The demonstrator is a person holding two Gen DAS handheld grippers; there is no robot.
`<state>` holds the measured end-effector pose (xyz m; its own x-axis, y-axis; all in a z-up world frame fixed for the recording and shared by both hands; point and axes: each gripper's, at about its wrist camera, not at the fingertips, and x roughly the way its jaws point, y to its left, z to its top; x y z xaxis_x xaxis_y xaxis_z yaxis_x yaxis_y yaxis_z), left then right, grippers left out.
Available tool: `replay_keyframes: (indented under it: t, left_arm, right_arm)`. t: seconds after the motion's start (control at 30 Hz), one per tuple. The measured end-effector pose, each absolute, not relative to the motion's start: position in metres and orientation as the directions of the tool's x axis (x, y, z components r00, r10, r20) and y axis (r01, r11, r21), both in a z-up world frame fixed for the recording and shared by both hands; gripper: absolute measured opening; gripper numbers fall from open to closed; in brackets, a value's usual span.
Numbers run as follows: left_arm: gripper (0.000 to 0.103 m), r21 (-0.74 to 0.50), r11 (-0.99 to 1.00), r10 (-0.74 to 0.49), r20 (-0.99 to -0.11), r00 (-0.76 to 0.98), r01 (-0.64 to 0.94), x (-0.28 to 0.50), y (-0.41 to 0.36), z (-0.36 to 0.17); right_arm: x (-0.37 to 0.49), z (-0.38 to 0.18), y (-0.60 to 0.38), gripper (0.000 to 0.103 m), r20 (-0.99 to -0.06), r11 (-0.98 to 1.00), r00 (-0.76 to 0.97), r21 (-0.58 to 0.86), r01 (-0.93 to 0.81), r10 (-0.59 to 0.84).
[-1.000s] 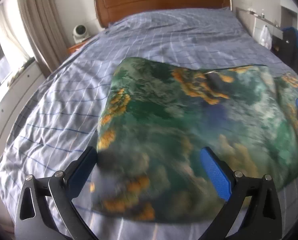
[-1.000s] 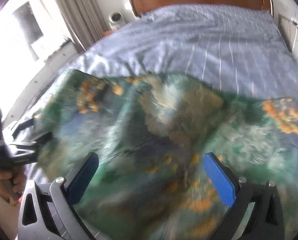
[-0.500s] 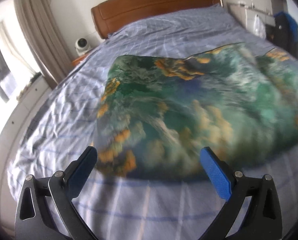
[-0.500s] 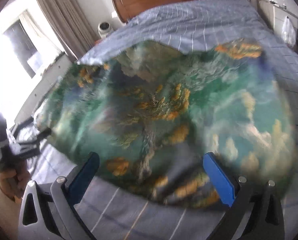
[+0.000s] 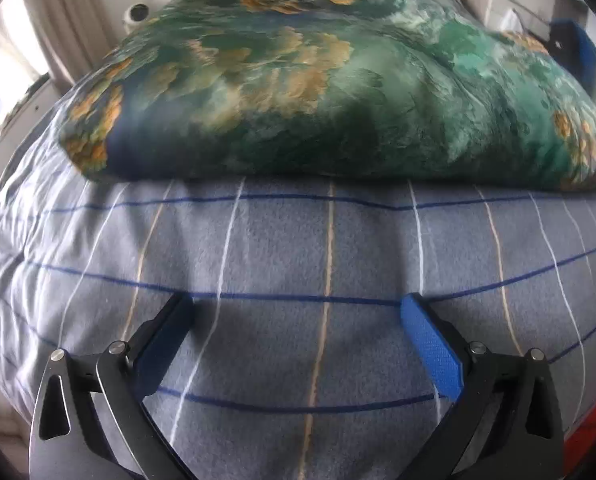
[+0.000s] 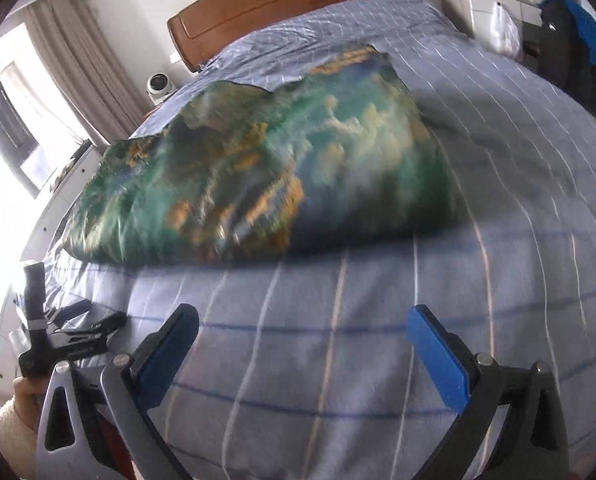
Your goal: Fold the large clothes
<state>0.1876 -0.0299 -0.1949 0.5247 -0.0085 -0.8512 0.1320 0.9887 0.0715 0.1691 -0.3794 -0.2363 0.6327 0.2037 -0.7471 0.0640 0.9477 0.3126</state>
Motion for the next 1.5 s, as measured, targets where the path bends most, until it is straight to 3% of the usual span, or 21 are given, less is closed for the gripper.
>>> replay_keyframes:
  t: [0.87, 1.33, 1.5]
  left_arm:
    - [0.103, 0.092, 0.987, 0.014, -0.861, 0.508, 0.128, 0.194, -0.037, -0.218]
    - [0.103, 0.077, 0.989, 0.001, -0.854, 0.521, 0.125, 0.191, -0.038, -0.236]
    - [0.103, 0.085, 0.988, 0.004, -0.847, 0.531, 0.129, 0.189, -0.037, -0.239]
  right_arm:
    - [0.161, -0.286, -0.38, 0.103, -0.831, 0.941, 0.524, 0.306, 0.147, 0.188]
    - [0.164, -0.303, -0.352, 0.103, -0.863, 0.983, 0.504, 0.128, 0.129, 0.046]
    - [0.165, -0.275, -0.341, 0.103, -0.882, 0.984, 0.471, 0.063, 0.167, -0.024]
